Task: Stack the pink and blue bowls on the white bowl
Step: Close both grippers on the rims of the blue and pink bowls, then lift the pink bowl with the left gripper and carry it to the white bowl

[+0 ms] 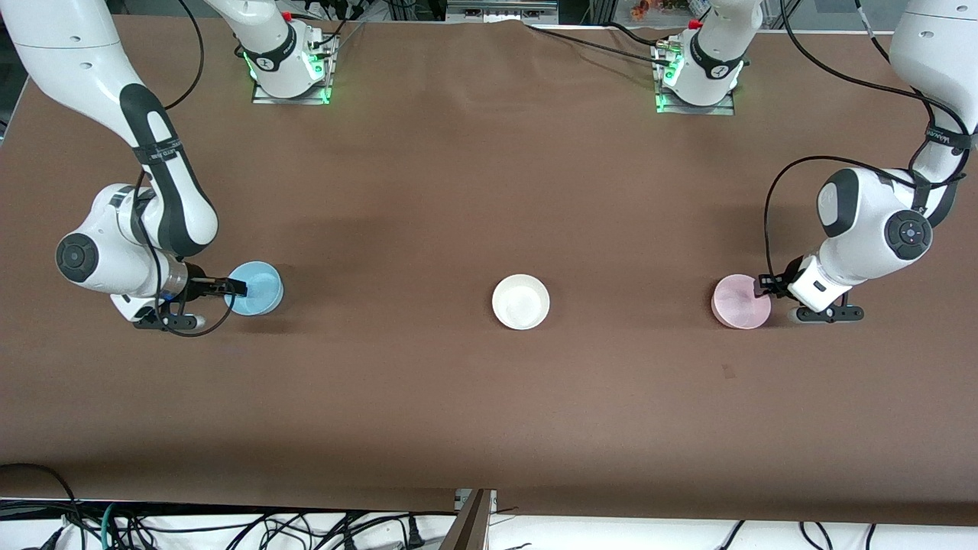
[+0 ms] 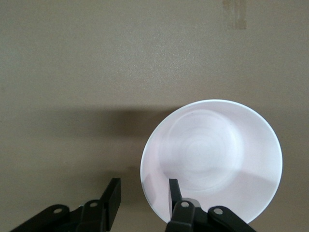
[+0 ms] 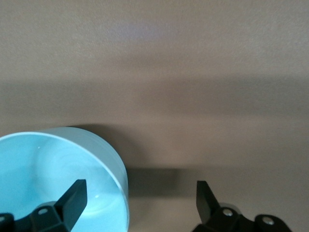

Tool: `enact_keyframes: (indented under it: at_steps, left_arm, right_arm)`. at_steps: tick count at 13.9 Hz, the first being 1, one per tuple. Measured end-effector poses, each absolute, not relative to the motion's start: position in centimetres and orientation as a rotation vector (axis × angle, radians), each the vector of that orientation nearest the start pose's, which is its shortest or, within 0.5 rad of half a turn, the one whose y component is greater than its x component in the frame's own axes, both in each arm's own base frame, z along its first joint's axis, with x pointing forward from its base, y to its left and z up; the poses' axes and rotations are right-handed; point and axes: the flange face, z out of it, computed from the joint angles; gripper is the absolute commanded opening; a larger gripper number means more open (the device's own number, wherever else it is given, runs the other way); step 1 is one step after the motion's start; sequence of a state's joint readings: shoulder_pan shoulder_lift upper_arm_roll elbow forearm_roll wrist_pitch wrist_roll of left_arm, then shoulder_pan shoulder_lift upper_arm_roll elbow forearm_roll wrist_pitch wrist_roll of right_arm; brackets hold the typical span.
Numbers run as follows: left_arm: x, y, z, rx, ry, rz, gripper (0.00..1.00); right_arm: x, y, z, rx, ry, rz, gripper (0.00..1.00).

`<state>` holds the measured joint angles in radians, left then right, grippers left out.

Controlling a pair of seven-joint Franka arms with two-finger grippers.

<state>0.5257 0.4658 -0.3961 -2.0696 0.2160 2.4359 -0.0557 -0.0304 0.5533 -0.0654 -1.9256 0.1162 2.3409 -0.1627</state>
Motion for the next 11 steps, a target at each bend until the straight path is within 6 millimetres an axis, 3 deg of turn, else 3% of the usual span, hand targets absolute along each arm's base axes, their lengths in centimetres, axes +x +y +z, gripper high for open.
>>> enact_keyframes:
  at_steps: [7,8,10,11]
  left_arm:
    - [57.64,7.69,21.22,-3.183,-0.078,0.09,0.35]
    - [57.6,7.67,21.15,-3.183,-0.078,0.092,0.32]
    - [57.6,7.66,21.09,-3.184,-0.078,0.089,0.16]
    - [57.62,7.65,21.09,-3.184,-0.078,0.086,0.07]
  right_arm:
    - [60.67,-5.54,18.75,-3.075,0.019,0.2,0.41]
    - [60.67,-5.52,18.75,-3.075,0.019,0.2,0.29]
    - [60.67,-5.48,18.74,-3.074,0.018,0.2,0.12]
    - [60.67,-5.43,18.74,-3.074,0.017,0.2,0.09]
